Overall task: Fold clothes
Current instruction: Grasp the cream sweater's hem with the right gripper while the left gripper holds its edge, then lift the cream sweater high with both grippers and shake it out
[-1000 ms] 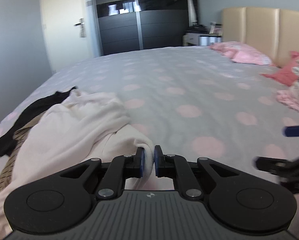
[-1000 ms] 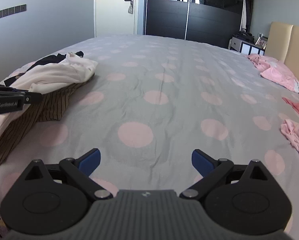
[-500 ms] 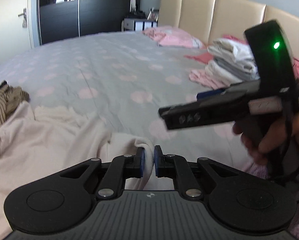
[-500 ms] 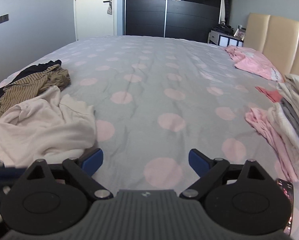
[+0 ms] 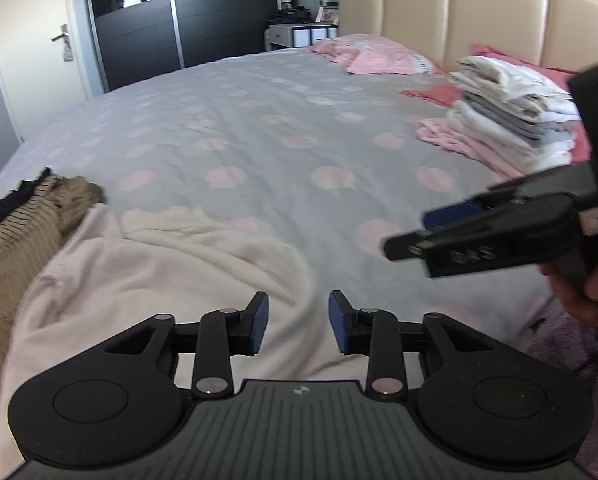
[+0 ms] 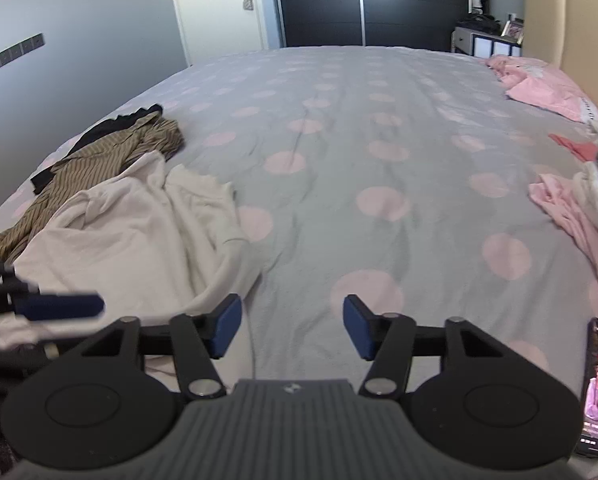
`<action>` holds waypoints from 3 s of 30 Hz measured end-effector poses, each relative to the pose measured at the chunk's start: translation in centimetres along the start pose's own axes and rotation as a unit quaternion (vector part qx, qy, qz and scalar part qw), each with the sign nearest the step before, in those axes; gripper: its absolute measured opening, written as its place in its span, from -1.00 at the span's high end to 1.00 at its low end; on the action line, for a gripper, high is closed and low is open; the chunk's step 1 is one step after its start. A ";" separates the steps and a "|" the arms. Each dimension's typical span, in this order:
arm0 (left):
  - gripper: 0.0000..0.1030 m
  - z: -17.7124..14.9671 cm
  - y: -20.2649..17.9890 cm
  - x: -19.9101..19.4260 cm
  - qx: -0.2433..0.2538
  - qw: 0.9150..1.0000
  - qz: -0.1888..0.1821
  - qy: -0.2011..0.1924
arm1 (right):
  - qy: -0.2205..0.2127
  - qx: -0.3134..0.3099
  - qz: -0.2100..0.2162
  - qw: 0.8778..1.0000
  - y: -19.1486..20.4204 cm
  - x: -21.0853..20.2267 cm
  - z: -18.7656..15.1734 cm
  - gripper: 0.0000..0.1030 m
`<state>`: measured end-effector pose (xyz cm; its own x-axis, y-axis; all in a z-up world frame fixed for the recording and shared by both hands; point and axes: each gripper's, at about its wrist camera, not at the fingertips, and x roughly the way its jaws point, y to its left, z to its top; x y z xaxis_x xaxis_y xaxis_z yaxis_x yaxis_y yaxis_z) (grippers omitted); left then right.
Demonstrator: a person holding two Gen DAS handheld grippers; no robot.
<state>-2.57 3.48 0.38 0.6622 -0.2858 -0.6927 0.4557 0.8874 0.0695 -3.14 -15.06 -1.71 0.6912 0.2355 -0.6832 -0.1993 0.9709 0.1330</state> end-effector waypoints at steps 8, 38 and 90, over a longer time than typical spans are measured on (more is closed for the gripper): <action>0.13 1.9 9.4 2.4 -0.018 0.997 0.074 0.012 | 0.029 -0.016 0.032 0.999 2.8 2.9 1.4 0.03; 0.99 5.7 23.5 14.6 -0.060 0.982 0.176 0.042 | 0.069 0.023 -0.006 0.997 2.7 12.0 4.6 0.79; 1.00 -2.6 7.9 4.7 0.110 0.977 0.002 0.185 | 0.170 -0.154 -0.099 0.968 -13.0 -4.8 -4.6 0.81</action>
<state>2.59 10.08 -4.15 0.4222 -0.0965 -0.9013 0.5975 0.7774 0.1966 -7.09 -28.99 -3.43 0.4782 -0.0337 -0.8776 -0.3204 0.9237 -0.2101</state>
